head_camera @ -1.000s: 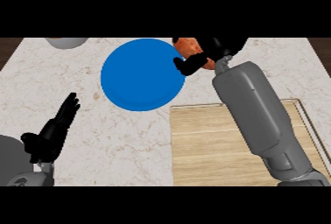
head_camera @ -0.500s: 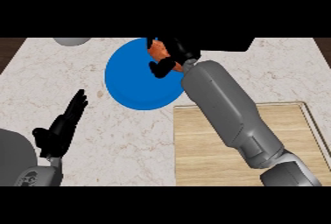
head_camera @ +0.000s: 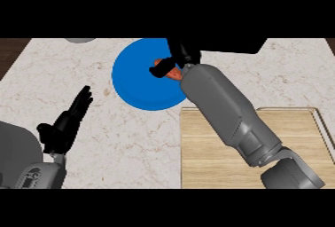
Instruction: Pick the sweet potato from the tray and place it in the plate
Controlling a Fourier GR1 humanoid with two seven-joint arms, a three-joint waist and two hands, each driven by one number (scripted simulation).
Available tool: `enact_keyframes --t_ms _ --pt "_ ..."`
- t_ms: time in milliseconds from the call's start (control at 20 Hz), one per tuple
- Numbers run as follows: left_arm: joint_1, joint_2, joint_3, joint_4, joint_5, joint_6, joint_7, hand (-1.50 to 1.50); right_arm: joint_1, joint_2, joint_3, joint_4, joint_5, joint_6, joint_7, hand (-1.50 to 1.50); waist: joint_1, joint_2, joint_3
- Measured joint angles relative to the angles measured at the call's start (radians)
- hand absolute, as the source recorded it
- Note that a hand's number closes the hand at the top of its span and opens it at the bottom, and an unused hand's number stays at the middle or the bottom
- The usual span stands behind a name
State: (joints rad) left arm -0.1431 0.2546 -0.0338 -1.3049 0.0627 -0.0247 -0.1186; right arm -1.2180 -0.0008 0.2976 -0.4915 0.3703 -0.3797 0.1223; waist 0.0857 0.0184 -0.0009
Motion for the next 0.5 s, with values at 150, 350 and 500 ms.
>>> enact_keyframes --t_ms 150,350,500 --pt "-0.002 -0.005 -0.001 0.006 -0.003 -0.003 -0.006 0.0 -0.021 0.0 0.0 0.031 -0.073 -0.02 0.0 -1.5 0.003 0.002 0.0" --pt "-0.004 -0.012 -0.003 -0.008 -0.003 0.001 0.011 0.0 -0.01 0.001 -0.045 0.017 -0.18 -0.091 -0.054 -1.5 0.003 0.002 0.001" --pt "0.0 -0.005 0.014 -0.008 0.006 -0.001 0.016 0.0 0.003 0.0 -0.109 0.0 -0.258 -0.112 -0.118 -1.5 -0.015 0.0 0.001"
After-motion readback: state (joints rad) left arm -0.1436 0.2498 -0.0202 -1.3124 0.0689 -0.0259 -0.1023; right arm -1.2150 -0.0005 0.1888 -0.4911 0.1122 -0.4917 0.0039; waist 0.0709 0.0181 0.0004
